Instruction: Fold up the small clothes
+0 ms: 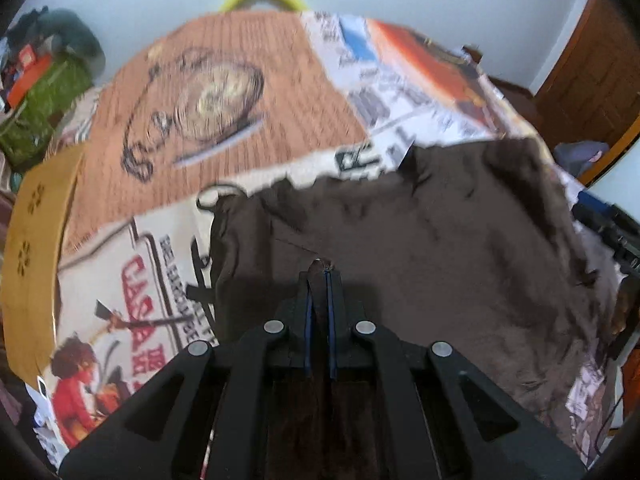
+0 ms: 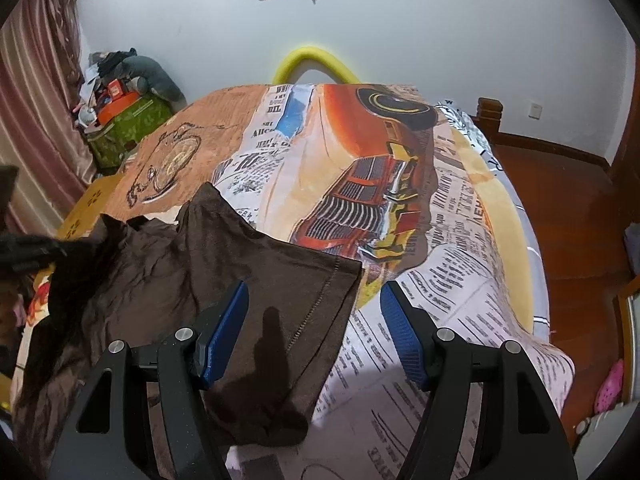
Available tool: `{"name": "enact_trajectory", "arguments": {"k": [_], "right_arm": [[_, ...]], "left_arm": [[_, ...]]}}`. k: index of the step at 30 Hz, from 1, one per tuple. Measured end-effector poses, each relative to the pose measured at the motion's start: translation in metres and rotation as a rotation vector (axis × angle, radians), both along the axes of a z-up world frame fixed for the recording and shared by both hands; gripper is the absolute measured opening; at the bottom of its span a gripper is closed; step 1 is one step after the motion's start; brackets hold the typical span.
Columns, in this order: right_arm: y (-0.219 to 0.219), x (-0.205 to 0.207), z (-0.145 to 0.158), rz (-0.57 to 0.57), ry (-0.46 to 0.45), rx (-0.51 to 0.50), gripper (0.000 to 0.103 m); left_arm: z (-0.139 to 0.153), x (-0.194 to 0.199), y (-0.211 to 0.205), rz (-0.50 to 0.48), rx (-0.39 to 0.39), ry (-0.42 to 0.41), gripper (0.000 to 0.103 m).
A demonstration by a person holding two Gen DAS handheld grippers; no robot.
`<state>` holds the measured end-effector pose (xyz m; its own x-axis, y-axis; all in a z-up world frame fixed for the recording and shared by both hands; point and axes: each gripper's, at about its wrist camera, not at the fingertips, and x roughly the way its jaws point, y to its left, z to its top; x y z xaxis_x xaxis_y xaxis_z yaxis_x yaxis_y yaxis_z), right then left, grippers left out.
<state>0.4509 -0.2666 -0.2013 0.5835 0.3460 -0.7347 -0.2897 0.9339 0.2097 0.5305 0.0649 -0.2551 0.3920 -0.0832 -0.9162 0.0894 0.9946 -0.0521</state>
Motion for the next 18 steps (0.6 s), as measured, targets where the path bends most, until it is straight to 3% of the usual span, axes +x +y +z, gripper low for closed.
{"name": "enact_trajectory", "arguments": {"k": [2,6,8,10,12,18], "right_arm": [[0.004,0.007,-0.005,-0.006,0.012,-0.017,0.063],[0.01,0.019,-0.018,-0.039,0.036,-0.085,0.054],[0.011,0.02,-0.019,-0.046,0.039,-0.085,0.053],[0.012,0.022,-0.02,-0.044,0.045,-0.076,0.042],[0.013,0.025,-0.022,-0.038,0.051,-0.054,0.022],[0.014,0.022,-0.01,-0.023,0.069,0.004,0.01]], "left_arm": [[-0.007,-0.003,0.003,-0.011,-0.038,0.016,0.006],[-0.008,-0.009,0.002,-0.049,-0.103,0.034,0.029],[-0.002,-0.012,0.001,-0.055,-0.092,0.012,0.035],[0.008,-0.019,0.003,-0.058,-0.083,-0.026,0.042],[0.017,-0.025,0.007,-0.045,-0.061,-0.067,0.048],[0.038,-0.046,0.031,0.01,0.051,-0.159,0.051]]}}
